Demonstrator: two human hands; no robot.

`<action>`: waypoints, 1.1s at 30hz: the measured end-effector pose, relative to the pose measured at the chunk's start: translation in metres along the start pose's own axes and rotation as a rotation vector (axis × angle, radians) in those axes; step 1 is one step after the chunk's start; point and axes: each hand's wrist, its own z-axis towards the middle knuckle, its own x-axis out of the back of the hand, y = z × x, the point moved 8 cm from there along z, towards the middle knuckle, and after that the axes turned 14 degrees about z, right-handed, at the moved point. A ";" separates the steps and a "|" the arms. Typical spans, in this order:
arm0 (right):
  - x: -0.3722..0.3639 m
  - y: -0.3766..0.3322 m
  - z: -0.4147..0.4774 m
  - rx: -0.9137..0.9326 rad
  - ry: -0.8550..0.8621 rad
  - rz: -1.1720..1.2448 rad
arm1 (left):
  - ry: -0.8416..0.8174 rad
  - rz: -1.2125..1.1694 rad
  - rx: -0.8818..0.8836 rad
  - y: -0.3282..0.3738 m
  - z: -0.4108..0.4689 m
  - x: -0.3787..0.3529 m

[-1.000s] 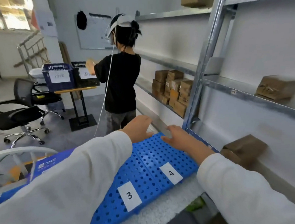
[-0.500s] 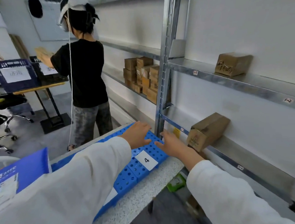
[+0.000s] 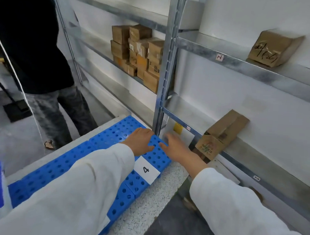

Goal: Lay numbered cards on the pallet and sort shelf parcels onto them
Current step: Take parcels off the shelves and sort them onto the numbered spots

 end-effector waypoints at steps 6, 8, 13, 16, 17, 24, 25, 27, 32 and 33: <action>-0.011 0.030 0.060 -0.118 0.024 0.000 | -0.006 -0.063 -0.023 -0.027 0.056 -0.039; -0.019 0.042 0.078 -0.143 0.057 0.034 | -0.005 -0.050 -0.057 -0.029 0.076 -0.058; -0.052 0.087 0.107 -0.223 0.031 0.003 | -0.031 -0.049 -0.084 -0.040 0.124 -0.102; -0.068 0.118 0.129 -0.277 -0.041 -0.036 | -0.034 -0.091 -0.055 -0.045 0.153 -0.126; -0.069 0.129 0.140 -0.295 -0.039 -0.036 | -0.037 -0.100 -0.046 -0.046 0.163 -0.135; -0.077 0.219 0.206 -0.358 0.000 0.090 | -0.058 -0.117 -0.056 -0.034 0.243 -0.190; -0.076 0.238 0.211 -0.393 -0.018 0.089 | -0.075 -0.117 -0.066 -0.031 0.255 -0.196; -0.070 0.272 0.219 -0.469 -0.005 0.049 | -0.095 -0.098 -0.096 -0.022 0.281 -0.208; -0.065 0.317 0.234 -0.525 0.182 0.125 | -0.141 -0.031 -0.110 -0.009 0.339 -0.236; -0.070 0.323 0.236 -0.531 0.195 0.150 | -0.146 -0.027 -0.112 -0.009 0.346 -0.242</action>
